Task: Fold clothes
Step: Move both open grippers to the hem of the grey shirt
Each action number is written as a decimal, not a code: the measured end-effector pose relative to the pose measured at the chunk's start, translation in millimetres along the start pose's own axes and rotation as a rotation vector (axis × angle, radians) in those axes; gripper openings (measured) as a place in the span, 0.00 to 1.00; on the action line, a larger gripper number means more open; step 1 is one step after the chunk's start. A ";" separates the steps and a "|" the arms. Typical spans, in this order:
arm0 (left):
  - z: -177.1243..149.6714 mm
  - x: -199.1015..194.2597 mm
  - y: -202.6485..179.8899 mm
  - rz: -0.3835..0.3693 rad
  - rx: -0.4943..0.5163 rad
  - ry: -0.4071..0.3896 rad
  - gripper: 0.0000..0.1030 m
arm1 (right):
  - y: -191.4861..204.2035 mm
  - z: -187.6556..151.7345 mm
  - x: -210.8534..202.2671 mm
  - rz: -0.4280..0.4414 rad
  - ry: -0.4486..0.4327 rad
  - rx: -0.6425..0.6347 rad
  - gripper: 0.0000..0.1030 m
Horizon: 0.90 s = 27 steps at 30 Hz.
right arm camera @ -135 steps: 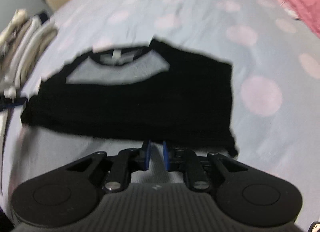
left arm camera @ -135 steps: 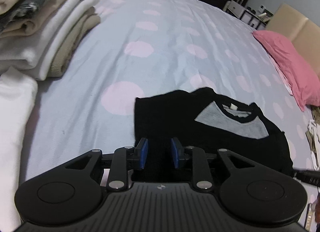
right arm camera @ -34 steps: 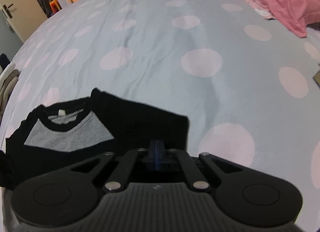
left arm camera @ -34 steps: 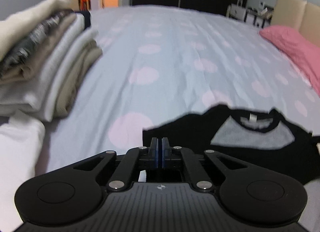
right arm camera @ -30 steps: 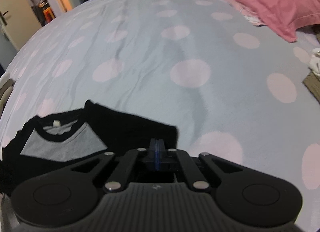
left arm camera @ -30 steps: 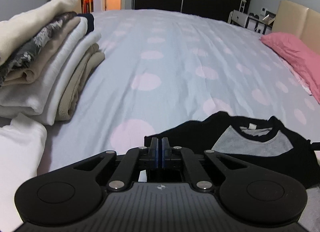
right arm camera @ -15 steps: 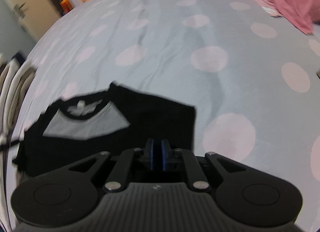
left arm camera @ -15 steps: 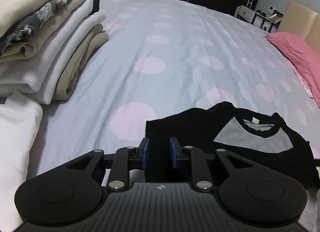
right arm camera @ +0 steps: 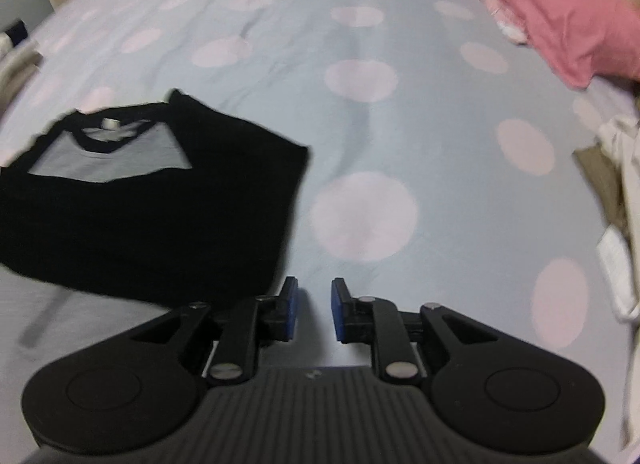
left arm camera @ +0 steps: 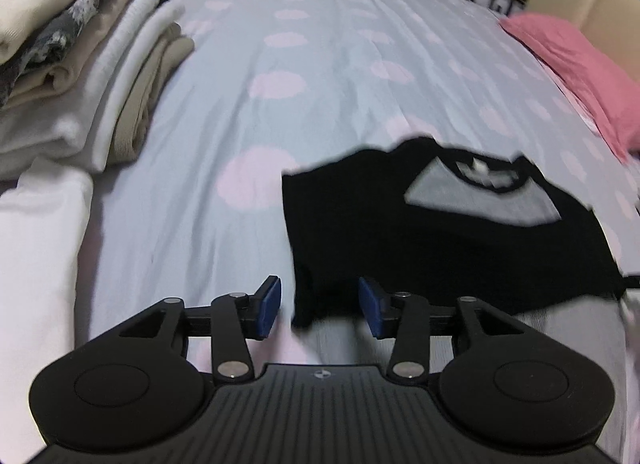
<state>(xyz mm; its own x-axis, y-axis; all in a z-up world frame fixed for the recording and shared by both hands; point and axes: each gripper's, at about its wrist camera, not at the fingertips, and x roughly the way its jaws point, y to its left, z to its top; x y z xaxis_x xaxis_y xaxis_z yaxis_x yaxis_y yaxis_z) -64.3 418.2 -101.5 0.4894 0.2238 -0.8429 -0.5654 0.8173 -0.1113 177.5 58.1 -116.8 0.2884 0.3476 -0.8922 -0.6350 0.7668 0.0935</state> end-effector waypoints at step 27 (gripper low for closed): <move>-187.1 -77.3 -33.0 0.079 0.181 0.168 0.23 | 60.2 -210.5 -73.1 0.017 0.027 -0.049 0.45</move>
<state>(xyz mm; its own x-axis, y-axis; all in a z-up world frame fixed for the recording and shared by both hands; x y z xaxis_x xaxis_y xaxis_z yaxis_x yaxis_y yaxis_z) -207.7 274.6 -131.2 0.3226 0.2121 -0.9224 -0.4625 0.8856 0.0419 -32.6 -34.8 -139.0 0.2582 0.3449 -0.9024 -0.6743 0.7333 0.0874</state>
